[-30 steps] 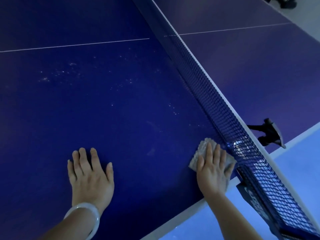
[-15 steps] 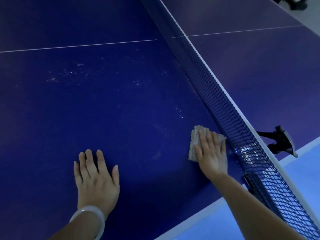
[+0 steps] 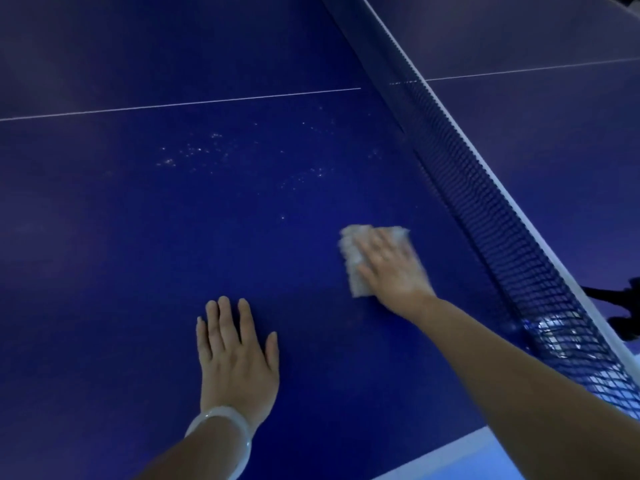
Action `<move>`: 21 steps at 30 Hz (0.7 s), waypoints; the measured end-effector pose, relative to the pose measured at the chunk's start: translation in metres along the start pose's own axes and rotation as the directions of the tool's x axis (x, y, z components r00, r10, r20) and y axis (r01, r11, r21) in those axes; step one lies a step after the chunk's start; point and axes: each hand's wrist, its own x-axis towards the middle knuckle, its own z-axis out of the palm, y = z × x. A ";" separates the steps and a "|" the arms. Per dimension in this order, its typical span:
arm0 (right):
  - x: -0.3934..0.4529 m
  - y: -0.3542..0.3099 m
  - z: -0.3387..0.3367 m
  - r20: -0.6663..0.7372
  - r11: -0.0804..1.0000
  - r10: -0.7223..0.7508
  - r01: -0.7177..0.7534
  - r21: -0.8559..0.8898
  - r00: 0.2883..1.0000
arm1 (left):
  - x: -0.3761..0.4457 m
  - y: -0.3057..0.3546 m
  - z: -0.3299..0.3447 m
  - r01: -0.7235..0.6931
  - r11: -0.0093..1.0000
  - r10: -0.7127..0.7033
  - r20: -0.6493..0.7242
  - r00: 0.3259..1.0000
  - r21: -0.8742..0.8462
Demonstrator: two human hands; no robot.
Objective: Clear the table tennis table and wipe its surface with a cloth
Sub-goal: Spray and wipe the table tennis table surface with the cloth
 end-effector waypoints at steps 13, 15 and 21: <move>0.006 -0.113 0.003 -0.003 0.992 -0.109 0.109 0.069 0.994 | 0.000 0.001 -0.001 -0.007 1.000 0.008 -0.015 1.000 0.016; 0.005 -0.078 0.004 0.013 0.988 -0.144 0.145 -0.059 0.989 | 0.000 0.000 0.000 -0.009 1.000 0.010 -0.009 1.000 0.020; -0.067 0.035 0.001 0.027 0.699 0.701 -0.695 0.167 0.712 | 0.001 -0.001 0.005 -0.018 1.000 0.017 -0.021 1.000 -0.010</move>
